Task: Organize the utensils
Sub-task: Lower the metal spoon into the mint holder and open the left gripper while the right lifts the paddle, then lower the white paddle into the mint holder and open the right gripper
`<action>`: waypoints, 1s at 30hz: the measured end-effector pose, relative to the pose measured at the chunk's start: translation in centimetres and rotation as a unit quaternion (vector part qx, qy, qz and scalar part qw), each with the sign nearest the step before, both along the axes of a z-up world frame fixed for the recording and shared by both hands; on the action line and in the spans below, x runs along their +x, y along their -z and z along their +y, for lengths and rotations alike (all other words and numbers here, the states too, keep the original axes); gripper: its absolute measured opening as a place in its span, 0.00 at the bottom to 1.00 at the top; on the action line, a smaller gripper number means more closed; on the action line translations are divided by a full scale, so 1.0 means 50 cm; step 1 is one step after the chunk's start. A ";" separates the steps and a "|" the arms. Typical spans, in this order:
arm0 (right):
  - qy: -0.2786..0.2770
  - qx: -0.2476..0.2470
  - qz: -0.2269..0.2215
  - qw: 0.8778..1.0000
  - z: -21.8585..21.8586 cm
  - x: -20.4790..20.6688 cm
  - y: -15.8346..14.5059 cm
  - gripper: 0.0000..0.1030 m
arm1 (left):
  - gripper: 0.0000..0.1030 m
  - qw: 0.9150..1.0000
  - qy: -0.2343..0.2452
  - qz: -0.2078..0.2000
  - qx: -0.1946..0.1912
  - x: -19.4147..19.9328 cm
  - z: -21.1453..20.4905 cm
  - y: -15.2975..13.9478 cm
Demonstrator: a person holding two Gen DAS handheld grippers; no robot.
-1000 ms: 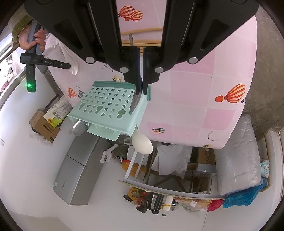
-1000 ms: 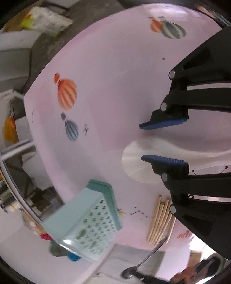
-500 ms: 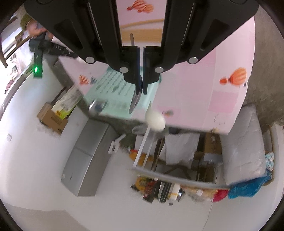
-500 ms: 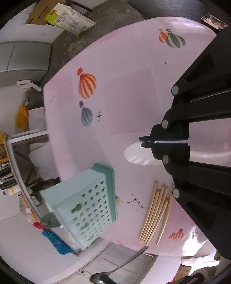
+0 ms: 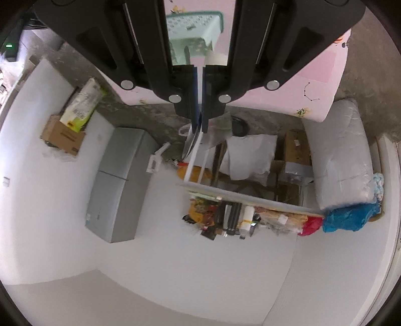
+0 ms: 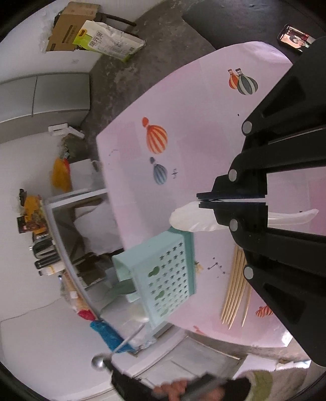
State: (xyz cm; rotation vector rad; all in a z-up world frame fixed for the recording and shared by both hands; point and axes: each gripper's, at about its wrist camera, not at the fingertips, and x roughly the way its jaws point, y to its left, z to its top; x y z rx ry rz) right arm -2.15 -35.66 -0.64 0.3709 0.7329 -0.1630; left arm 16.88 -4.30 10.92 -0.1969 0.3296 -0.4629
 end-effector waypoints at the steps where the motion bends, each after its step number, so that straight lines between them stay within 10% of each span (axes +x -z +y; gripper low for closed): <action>1: 0.001 0.001 -0.004 1.000 0.000 -0.003 -0.004 0.02 | 0.00 1.000 -0.006 0.003 0.004 0.013 -0.009 0.012; 15: 0.002 0.005 -0.033 0.999 0.002 -0.020 -0.039 0.02 | 0.02 0.998 0.003 0.020 0.054 0.025 -0.053 0.121; 30: 0.005 0.000 -0.066 0.998 0.010 -0.009 -0.084 0.02 | 0.51 0.998 0.037 0.036 0.021 -0.084 -0.001 0.129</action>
